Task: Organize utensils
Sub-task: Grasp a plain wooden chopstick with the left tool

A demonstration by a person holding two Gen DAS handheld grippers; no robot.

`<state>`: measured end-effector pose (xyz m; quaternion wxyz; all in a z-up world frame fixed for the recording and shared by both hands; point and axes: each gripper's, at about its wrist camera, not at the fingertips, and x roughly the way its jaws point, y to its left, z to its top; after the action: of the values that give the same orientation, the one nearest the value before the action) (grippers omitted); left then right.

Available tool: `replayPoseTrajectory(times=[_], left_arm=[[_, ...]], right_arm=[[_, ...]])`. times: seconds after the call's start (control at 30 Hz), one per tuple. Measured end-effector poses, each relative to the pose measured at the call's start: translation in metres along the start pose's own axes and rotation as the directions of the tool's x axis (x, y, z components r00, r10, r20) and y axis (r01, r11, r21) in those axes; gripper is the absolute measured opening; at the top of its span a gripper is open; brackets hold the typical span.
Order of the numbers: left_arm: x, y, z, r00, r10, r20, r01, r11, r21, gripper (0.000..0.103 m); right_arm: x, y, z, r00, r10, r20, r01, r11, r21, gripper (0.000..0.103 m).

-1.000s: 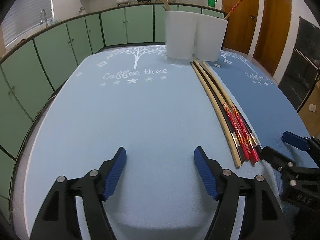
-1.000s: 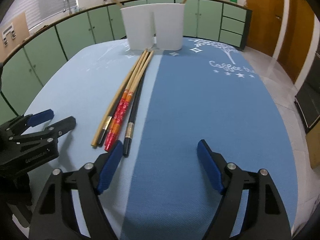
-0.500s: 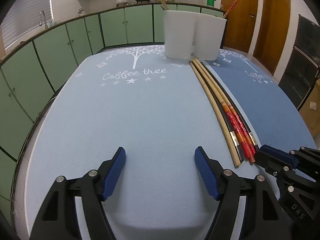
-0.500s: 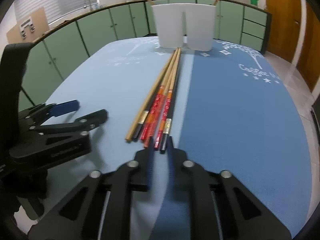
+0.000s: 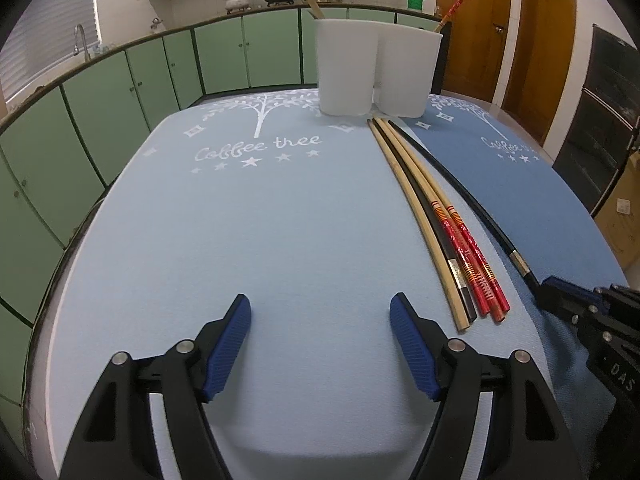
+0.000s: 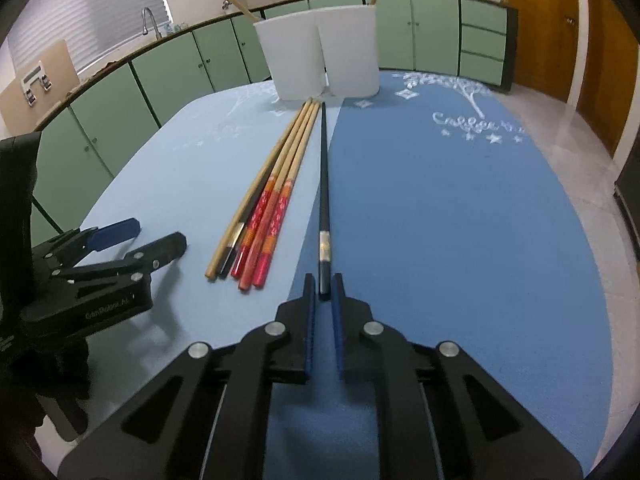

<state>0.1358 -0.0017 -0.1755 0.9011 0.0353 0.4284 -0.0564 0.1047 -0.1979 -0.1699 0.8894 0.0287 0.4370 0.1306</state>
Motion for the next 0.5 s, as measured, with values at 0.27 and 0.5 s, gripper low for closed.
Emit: replayPoseTrajectory(times=[0.27,0.5], left_arm=[[0.0001,0.0004,-0.0004,1.0,-0.002,0.0,0.002,1.0,-0.001,0.071],[-0.0003,-0.0016,-0.0001,1.0,-0.011,0.001,0.011,1.0,0.0,0.071]], right_arm=[[0.0027,0.0089,-0.0025,1.0,-0.004,0.006,0.004,0.999,-0.035,0.022],[0.0024,0.0029,-0.0009,1.0,-0.005,0.009,0.005,1.0,-0.004,0.006]])
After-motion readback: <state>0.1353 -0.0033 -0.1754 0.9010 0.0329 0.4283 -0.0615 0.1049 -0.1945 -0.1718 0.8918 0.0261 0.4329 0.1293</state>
